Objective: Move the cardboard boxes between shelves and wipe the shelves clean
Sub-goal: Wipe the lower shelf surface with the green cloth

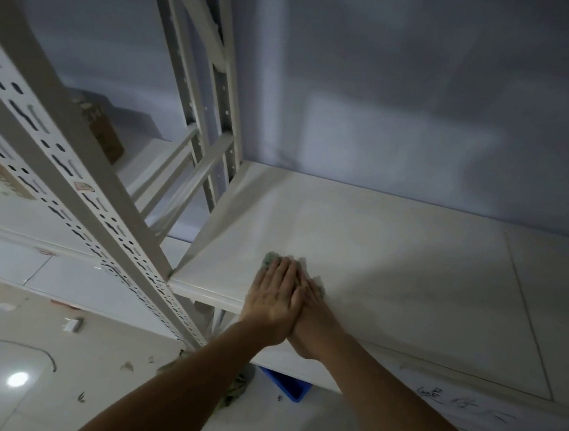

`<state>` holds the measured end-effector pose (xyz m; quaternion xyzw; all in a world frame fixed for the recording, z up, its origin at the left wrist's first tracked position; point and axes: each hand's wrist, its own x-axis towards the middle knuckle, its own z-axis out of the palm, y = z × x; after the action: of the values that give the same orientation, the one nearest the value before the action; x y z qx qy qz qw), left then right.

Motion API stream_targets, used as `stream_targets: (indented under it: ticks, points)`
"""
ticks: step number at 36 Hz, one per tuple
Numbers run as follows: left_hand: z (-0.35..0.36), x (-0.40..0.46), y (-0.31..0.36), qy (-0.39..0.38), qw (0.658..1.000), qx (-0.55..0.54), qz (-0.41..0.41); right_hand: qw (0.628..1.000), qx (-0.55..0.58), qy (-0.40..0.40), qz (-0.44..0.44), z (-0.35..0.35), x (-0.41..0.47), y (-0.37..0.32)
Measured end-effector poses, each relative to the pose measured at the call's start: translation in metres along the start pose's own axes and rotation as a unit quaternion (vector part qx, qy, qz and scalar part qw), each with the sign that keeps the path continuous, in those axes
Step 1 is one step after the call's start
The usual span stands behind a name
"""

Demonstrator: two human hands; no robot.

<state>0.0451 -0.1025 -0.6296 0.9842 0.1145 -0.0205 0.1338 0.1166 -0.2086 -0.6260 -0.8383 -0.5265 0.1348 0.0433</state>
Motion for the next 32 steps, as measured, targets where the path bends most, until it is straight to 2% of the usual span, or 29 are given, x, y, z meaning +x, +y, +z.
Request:
stream_targets:
  ticks: [5,9,11,14,16,17,18,21,28,32]
  points:
    - [0.015,0.020,0.062,-0.023,0.999,-0.022,0.013,0.997,0.039,0.017,0.063,0.005,-0.046,0.046]
    - [0.015,0.021,0.095,-0.028,0.998,-0.037,0.034,0.990,0.081,0.020,0.112,0.002,-0.072,0.058]
    - [0.007,0.018,0.098,-0.035,0.997,-0.053,0.048,0.991,0.052,0.000,0.120,0.002,-0.074,0.059]
    - [-0.001,0.011,0.080,-0.039,0.987,-0.082,0.133,0.985,0.052,-0.017,0.163,-0.003,-0.069,0.048]
    - [-0.001,0.011,0.063,-0.055,0.980,-0.096,0.163,0.984,-0.006,-0.023,0.178,-0.010,-0.060,0.034]
    - [-0.010,0.008,0.057,-0.062,0.981,-0.112,0.143,0.984,-0.040,-0.027,0.170,-0.012,-0.054,0.027]
    - [-0.020,0.003,0.049,-0.036,0.986,-0.118,0.112,0.987,-0.053,-0.027,0.150,-0.011,-0.046,0.022]
    - [-0.035,-0.011,0.016,0.001,0.987,-0.159,0.022,0.994,-0.041,-0.019,0.104,-0.007,-0.018,0.006]
    - [-0.053,-0.037,-0.072,0.030,0.993,-0.110,-0.022,1.000,-0.001,0.004,0.012,-0.002,0.056,-0.038]
    - [-0.053,-0.042,-0.101,0.044,0.993,-0.109,-0.026,0.997,0.045,-0.006,0.055,-0.020,0.112,-0.027]
